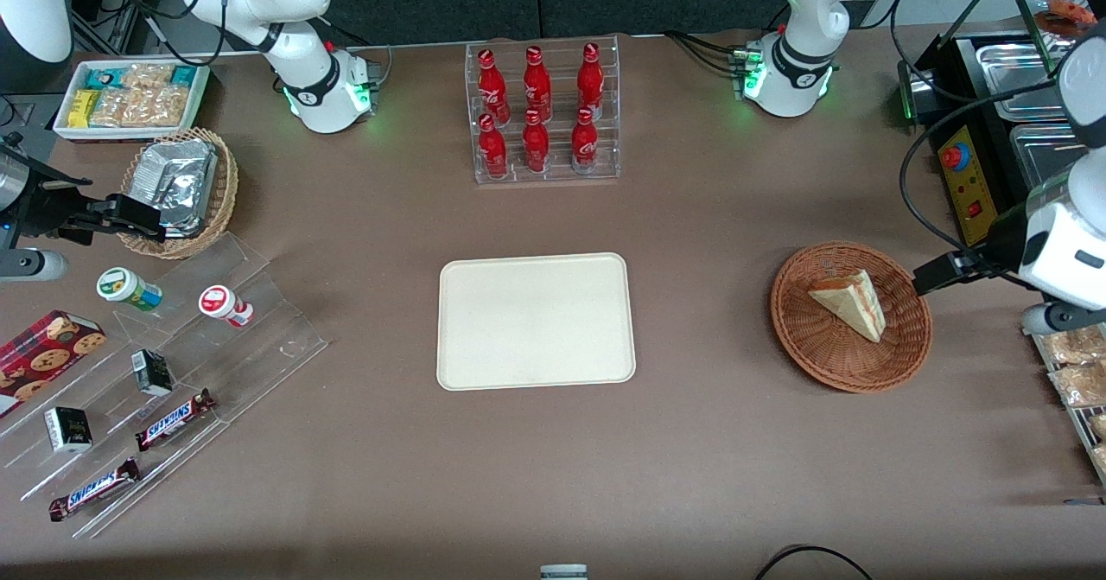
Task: Place sandwich from basket to tray
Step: 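Move the left gripper over the wicker basket toward the sandwich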
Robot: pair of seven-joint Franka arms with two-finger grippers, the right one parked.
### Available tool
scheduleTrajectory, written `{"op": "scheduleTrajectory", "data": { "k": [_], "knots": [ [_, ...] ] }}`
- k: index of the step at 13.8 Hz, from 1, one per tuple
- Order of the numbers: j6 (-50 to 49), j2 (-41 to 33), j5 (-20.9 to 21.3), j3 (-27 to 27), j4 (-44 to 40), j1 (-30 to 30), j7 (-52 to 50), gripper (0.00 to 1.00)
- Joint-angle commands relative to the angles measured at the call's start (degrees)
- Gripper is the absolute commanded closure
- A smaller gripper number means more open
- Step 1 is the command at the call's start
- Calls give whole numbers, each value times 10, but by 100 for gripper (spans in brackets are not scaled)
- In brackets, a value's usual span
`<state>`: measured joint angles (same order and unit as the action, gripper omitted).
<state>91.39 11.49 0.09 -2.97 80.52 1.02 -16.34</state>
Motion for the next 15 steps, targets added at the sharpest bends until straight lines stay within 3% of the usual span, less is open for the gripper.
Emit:
{"op": "scheduleTrajectory", "data": {
  "k": [1,10,12,15],
  "knots": [
    [-9,-31,6,-20,-3,4,-3,0],
    [-18,-18,12,-20,10,3,-15,0],
    [-1,-2,15,-19,41,1,-61,0],
    [119,-16,32,-18,145,-2,-134,0]
  ]
}}
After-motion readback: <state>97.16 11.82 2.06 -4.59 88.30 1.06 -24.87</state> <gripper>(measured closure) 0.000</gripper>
